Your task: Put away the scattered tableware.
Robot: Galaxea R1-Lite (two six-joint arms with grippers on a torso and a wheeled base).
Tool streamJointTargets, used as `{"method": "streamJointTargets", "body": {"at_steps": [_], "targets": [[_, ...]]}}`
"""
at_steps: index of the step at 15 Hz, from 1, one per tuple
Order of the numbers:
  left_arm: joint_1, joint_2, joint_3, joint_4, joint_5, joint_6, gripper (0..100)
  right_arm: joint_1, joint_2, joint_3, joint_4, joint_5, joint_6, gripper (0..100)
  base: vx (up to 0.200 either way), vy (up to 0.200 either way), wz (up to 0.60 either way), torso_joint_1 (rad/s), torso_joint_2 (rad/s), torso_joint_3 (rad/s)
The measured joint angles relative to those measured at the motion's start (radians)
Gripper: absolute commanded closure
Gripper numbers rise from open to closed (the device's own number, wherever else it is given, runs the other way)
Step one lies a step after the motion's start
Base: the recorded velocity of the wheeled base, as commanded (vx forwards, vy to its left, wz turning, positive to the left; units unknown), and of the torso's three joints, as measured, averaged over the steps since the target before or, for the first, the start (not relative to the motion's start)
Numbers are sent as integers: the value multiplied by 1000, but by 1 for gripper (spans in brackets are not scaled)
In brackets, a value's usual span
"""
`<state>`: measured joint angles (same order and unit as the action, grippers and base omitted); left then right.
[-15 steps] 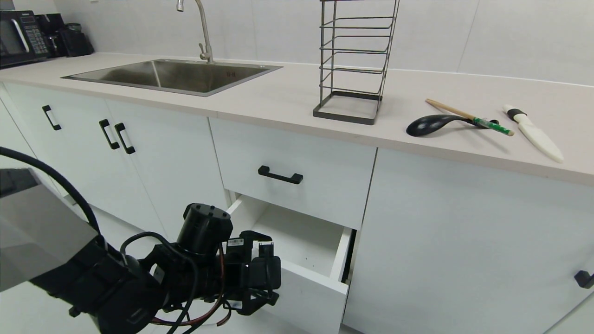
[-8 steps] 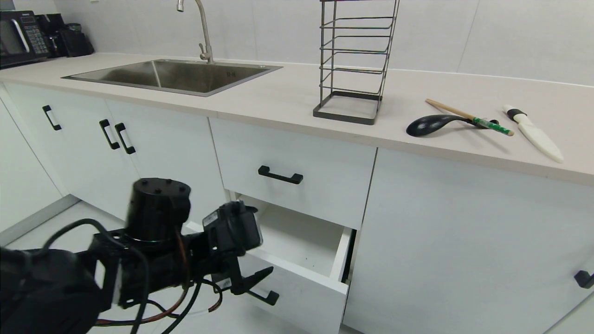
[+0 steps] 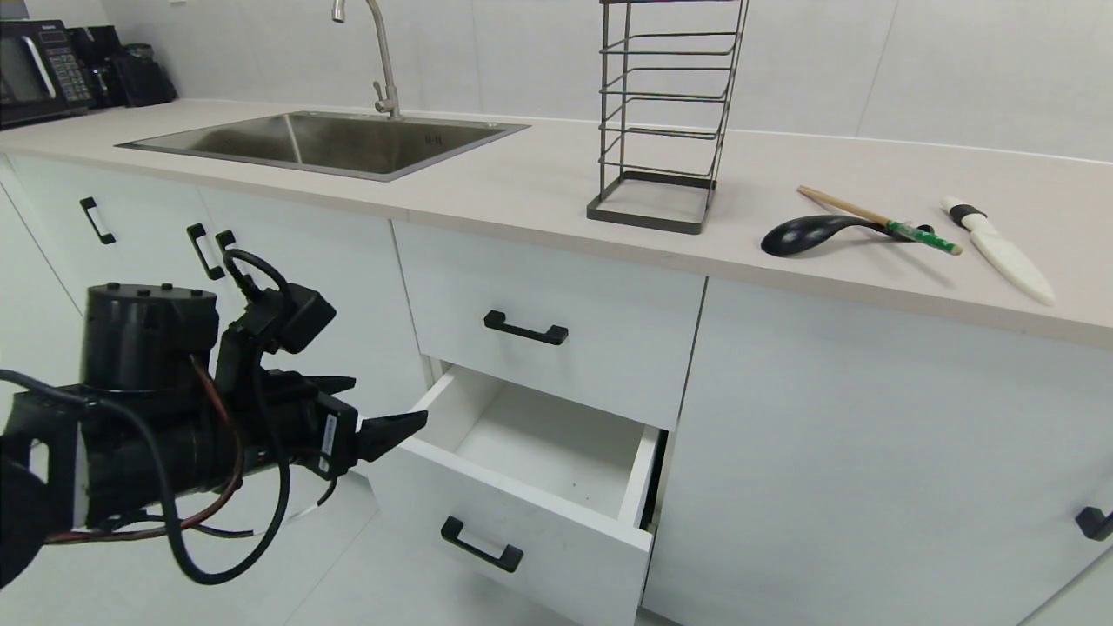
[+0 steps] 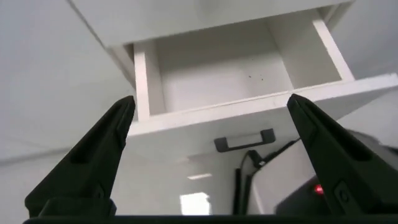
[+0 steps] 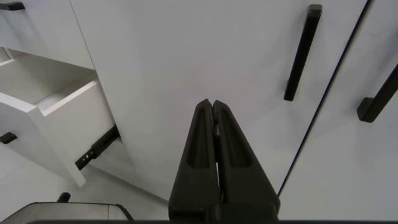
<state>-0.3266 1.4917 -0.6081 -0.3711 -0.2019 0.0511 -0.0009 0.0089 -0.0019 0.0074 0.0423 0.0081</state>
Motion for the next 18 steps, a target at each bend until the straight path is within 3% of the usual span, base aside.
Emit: {"method": "streamJointTargets", "body": {"at_steps": [1, 3, 5, 6, 9, 13, 18], "targets": [[0, 29, -22, 11, -12, -53, 0, 0, 0, 0, 0, 0, 0, 100, 0, 0, 0, 0, 0, 0], [2, 104, -81, 25, -30, -124, 0, 0, 0, 0, 0, 0, 0, 100, 0, 0, 0, 0, 0, 0], [3, 190, -127, 31, -32, -148, 0, -1, 0, 0, 0, 0, 0, 100, 0, 0, 0, 0, 0, 0], [-1, 232, -143, 31, -23, -145, 0, -1, 0, 0, 0, 0, 0, 100, 0, 0, 0, 0, 0, 0], [-14, 342, -156, 27, 67, -95, 0, -1, 0, 0, 0, 0, 0, 100, 0, 0, 0, 0, 0, 0], [-31, 415, -166, -5, 119, -98, 0, -1, 0, 0, 0, 0, 1, 100, 0, 0, 0, 0, 0, 0], [-34, 449, -160, -46, 123, -93, 0, -1, 0, 0, 0, 0, 1, 100, 0, 0, 0, 0, 0, 0]]}}
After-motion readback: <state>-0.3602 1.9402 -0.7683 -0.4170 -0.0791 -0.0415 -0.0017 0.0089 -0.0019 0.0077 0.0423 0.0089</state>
